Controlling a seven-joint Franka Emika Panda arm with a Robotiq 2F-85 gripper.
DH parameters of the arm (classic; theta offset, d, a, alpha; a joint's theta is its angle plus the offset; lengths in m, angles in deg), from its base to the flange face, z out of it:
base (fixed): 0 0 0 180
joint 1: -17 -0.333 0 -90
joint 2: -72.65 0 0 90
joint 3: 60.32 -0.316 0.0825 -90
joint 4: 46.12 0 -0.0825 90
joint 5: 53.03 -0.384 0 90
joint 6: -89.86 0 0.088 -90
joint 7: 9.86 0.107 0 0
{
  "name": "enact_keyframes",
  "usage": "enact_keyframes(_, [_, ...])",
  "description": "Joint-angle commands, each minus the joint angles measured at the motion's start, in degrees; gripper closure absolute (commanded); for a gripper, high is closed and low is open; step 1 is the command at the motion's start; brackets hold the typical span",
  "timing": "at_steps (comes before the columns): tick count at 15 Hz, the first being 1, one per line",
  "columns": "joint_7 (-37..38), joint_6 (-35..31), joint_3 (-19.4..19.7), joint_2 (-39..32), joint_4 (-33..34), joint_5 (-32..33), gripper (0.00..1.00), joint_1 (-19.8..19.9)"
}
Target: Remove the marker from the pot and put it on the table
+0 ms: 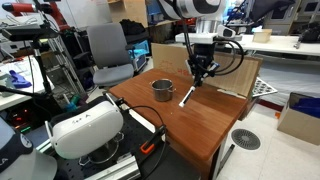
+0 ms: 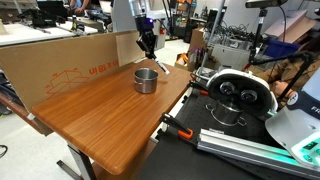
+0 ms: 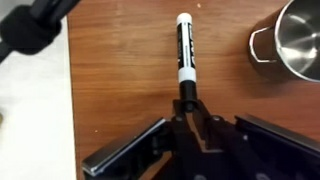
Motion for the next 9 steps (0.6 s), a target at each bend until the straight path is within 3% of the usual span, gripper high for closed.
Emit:
enact_keyframes(1, [1.7,2.6,0.6,-3.6,4.4,1.9,0.96,-0.4])
enact_keyframes(8, [3.3,5.1,1.0,-7.4,8.7,5.2,0.96,-1.3])
enact_keyframes(9, [3.6,5.3,1.1,-7.8,9.2,5.7,0.59,-1.5])
